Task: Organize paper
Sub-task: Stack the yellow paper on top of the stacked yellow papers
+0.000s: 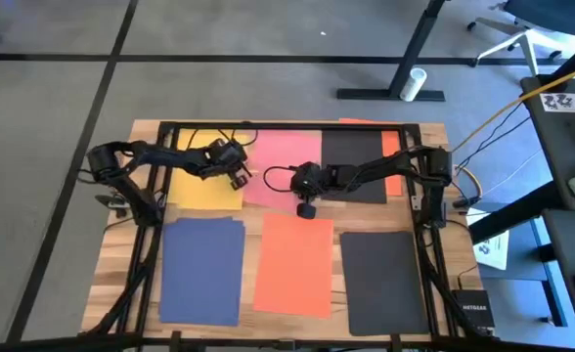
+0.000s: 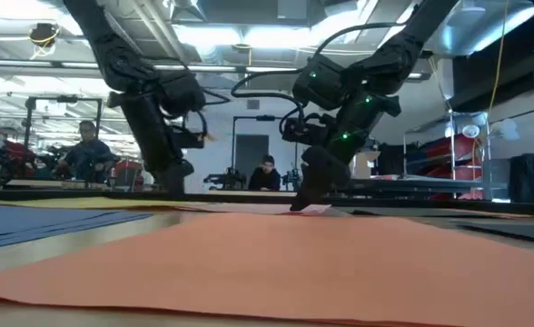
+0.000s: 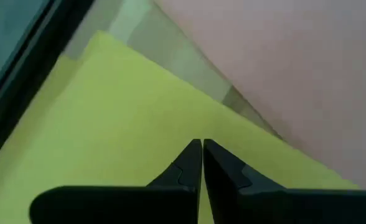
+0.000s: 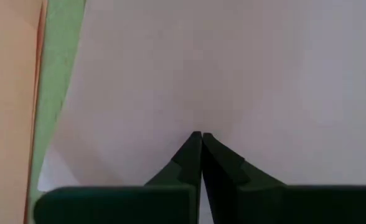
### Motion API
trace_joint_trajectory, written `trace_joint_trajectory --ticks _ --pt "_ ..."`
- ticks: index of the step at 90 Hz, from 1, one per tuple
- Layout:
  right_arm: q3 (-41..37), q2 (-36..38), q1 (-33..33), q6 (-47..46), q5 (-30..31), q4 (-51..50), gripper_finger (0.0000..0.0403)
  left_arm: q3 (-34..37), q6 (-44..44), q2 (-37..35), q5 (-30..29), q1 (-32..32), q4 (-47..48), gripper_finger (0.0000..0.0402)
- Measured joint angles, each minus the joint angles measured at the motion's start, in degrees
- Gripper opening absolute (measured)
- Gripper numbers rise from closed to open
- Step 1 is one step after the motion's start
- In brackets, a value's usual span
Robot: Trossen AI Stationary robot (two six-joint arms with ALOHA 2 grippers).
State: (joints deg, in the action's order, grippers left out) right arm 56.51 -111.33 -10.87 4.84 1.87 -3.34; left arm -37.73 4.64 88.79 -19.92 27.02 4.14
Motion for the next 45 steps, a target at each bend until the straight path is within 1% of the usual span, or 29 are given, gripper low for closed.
trace_joint_trajectory --ticks 11,16,26,39,45 --pt "0.0 0.0 0.0 0.0 0.0 0.0 0.0000 0.0 -0.2 -2.5 6.1 -4.3 -0.8 0.0000" --pt "0.0 0.0 0.0 0.0 0.0 0.0 0.0000 0.0 -0.3 -2.9 7.9 -6.4 -2.0 0.0000" --pt "0.0 0.0 0.0 0.0 0.0 0.0 0.0000 0.0 -2.6 -1.4 8.3 -9.0 -2.6 0.0000" --pt "0.0 0.0 0.0 0.0 0.0 0.1 0.0000 0.0 -5.9 2.2 8.2 -9.2 0.3 0.0000" --pt "0.0 0.0 0.0 0.0 0.0 0.1 0.0000 -0.2 -7.1 2.7 8.0 -9.5 0.8 0.0000"
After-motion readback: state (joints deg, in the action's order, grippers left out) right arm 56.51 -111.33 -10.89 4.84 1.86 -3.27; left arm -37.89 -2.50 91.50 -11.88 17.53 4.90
